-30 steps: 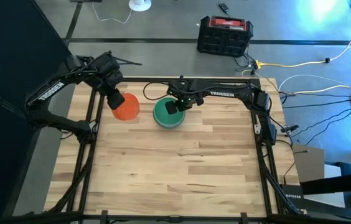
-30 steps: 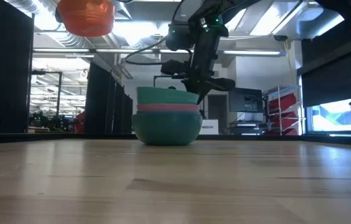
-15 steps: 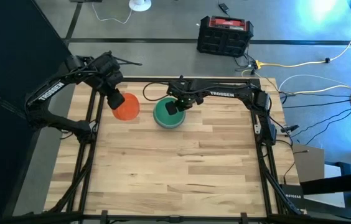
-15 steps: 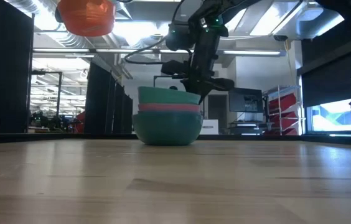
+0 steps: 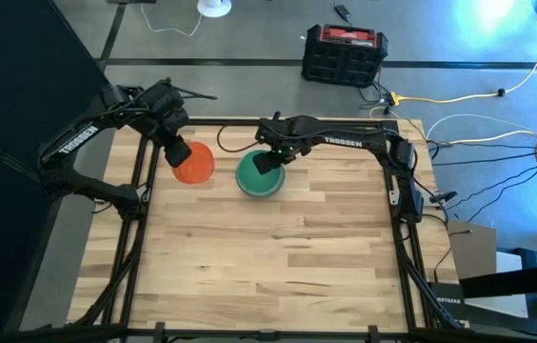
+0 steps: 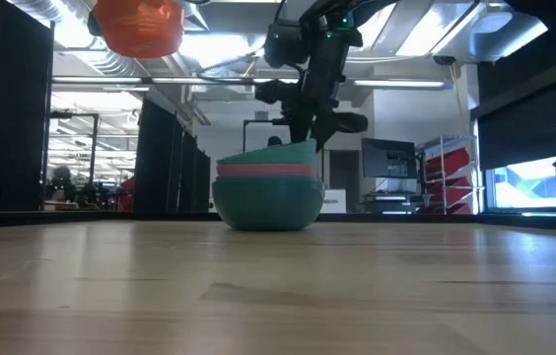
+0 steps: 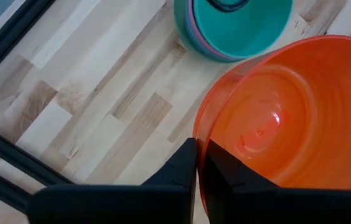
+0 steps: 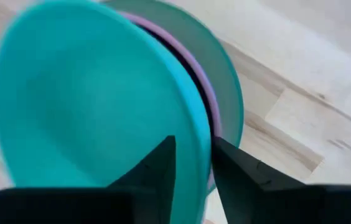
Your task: Nest bowls inside each other
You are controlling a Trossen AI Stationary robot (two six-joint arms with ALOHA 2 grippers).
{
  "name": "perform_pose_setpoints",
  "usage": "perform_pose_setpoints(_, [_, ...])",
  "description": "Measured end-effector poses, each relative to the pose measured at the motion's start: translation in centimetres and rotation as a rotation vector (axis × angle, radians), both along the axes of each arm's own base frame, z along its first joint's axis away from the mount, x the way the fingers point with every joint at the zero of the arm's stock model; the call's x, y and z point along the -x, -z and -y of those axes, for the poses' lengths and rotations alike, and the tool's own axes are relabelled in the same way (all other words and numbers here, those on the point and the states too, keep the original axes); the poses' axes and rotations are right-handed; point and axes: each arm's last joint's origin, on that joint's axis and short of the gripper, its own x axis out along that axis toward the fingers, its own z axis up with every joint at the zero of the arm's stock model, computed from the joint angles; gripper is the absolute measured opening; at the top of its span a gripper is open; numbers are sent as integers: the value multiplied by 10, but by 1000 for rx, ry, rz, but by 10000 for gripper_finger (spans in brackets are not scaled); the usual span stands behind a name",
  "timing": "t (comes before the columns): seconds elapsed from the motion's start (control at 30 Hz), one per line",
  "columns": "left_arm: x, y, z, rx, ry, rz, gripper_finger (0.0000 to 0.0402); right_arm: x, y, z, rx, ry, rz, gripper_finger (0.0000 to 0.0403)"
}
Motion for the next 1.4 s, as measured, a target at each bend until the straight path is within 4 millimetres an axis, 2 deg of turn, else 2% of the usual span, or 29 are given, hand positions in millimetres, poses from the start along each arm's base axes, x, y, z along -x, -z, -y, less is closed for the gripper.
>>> perform_pose_setpoints(0.47, [0,0,0,0,0,0,0,3,-2,-1,9,-51,-27,69])
perform_pose_setpoints(1.03, [-3,2,-2,8,-5,-10,0,2,-24,0,50,-124,-18,69])
perform_pose_setpoints(1.2, [-7,5,-4,15,-1,-24,0,3,-47,0,85,-141,-1,69])
perform_pose_setpoints(1.4, [-18,11,-12,5,-11,-48,0,25,-75,1,200,-158,-154,69])
